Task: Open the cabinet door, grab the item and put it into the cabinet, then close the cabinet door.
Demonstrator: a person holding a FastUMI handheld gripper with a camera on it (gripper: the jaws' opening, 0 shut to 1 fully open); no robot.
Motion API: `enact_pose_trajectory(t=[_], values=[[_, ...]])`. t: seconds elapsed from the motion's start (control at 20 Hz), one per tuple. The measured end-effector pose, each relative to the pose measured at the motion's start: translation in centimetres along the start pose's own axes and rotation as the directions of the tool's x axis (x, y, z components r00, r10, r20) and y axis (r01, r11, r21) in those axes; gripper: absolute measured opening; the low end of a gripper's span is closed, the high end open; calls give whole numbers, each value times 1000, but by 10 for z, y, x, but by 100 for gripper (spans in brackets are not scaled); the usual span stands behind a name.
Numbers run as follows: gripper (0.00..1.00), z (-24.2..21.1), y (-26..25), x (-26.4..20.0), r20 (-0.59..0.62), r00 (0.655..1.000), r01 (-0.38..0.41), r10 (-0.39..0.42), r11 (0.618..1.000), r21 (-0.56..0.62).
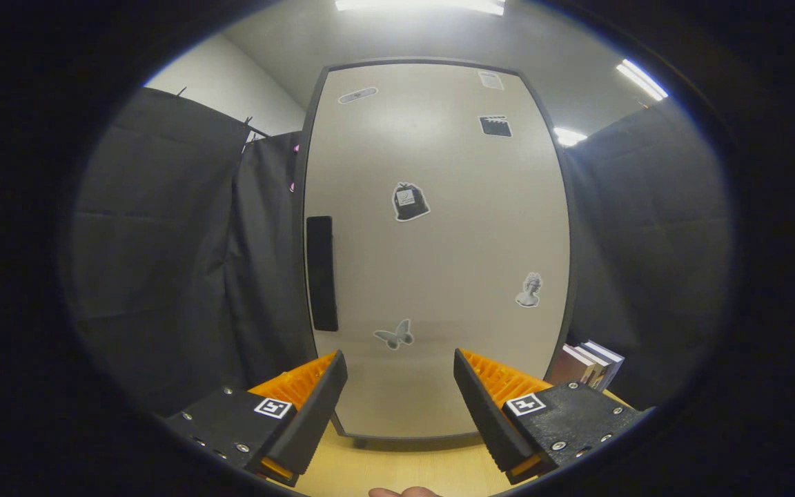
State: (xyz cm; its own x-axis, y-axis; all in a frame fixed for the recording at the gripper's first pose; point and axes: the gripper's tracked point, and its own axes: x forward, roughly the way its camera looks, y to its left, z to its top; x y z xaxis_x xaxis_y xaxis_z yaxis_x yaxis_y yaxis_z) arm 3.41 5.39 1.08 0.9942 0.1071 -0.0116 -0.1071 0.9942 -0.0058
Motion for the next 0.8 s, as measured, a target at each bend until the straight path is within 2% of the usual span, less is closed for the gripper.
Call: enact_pose_trajectory(t=[0.5,0.65,0.8], values=[[96,12,58,71,8,997,-77,77,997,5],[96,11,65,85,5,998,-62,62,998,-16],[88,15,64,94,24,999,-22,22,999,-33]])
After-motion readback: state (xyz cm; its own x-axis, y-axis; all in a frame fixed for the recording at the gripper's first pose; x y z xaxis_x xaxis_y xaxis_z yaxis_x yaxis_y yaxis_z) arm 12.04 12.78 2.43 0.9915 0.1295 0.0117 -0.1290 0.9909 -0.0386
